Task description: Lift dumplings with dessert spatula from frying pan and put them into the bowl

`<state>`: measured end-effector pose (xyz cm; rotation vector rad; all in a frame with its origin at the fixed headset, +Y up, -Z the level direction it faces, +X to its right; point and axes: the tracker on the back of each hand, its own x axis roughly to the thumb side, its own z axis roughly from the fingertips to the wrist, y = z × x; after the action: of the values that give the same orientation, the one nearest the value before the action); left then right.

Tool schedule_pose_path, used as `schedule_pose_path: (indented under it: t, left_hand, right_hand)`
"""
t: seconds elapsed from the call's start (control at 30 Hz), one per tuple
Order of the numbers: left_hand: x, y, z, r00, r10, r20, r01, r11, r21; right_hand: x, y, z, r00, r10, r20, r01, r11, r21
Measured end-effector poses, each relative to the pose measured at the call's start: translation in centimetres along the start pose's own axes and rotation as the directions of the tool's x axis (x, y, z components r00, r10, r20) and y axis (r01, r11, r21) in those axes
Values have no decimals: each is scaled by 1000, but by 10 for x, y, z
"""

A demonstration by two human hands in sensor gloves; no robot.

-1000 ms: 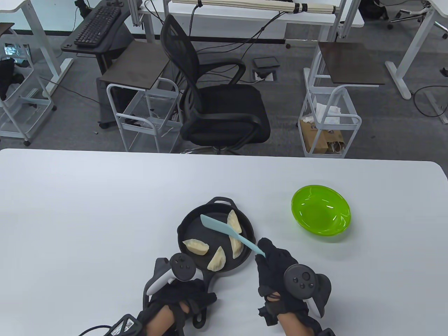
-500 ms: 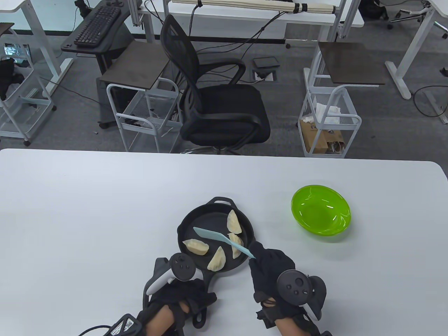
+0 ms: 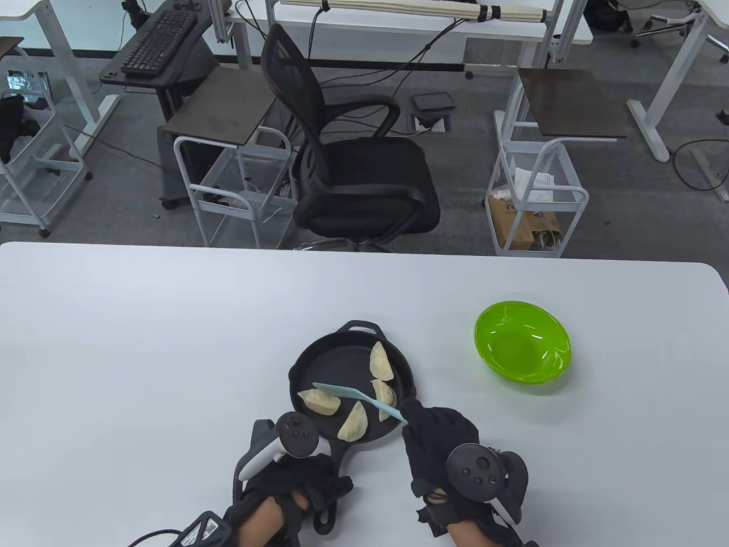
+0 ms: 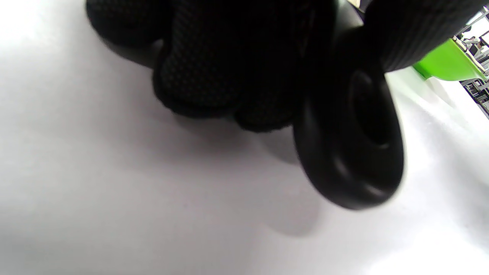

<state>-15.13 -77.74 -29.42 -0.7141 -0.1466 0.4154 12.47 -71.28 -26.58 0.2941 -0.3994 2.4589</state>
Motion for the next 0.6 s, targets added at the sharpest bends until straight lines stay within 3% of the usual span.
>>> schedule_pose_path:
  t: [0.37,0.6]
  left_hand:
    - [0,-1,-1,1000,10,8,-10,1000,-3]
    - [0,0,-2,1000,11,15,-11,1000,-16]
  right_hand:
    - [-6,3,-1,981,-175,-90,183,979,90]
    - [-10,1,-5,971,-207,-121,222,966,133]
